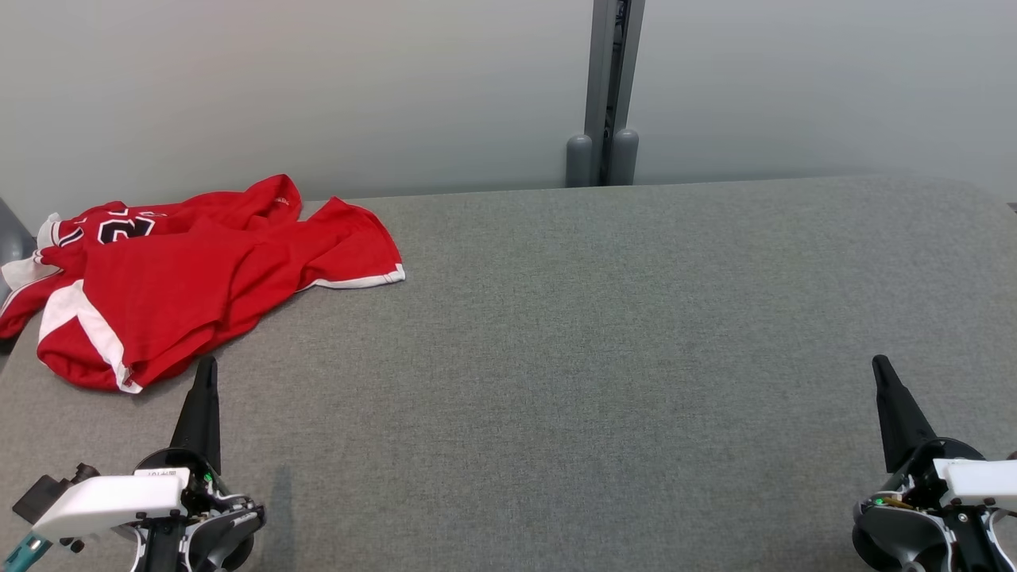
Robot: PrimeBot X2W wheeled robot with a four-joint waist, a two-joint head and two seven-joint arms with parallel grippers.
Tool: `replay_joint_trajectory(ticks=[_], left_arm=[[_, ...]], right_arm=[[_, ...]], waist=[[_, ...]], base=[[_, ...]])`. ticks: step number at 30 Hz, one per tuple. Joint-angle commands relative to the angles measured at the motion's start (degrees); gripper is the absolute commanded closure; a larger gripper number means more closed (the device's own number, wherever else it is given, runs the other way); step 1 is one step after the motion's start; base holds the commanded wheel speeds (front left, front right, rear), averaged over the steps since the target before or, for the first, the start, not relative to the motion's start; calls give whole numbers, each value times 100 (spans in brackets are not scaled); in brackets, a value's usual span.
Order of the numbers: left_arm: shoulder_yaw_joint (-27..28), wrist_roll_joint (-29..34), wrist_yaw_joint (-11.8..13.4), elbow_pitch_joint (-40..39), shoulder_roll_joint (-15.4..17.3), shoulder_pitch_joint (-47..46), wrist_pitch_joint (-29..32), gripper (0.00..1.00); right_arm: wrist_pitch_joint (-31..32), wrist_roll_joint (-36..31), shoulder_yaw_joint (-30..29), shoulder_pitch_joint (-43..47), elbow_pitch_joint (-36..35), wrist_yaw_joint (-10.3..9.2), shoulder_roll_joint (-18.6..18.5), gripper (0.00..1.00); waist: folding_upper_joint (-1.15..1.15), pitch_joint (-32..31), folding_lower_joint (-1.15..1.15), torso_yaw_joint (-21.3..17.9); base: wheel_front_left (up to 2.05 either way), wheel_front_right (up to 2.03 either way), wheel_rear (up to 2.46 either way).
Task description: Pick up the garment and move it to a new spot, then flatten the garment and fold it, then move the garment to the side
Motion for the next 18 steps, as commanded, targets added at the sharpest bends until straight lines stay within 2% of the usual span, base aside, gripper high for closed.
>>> replay_joint_trajectory(ticks=[1,7,8,18], left_arm=[[13,-7,-22,-15,16,-76,11,100],[13,-7,-22,-15,16,-76,11,100],[-1,1,0,0,0,0,-1,0],[-225,106,22,105,-49,222,-200,0]], right_arm=[[13,14,-3,-19,-15,2,-51,100],[13,14,-3,-19,-15,2,-51,100],[-1,-1,0,0,0,0,0,0],[-199,-106,99,225,118,-6,62,0]], waist=[[0,0,0,0],[0,0,0,0],[0,0,0,0],[0,-27,0,2]], base=[[0,0,0],[0,0,0],[0,0,0],[0,0,0]])
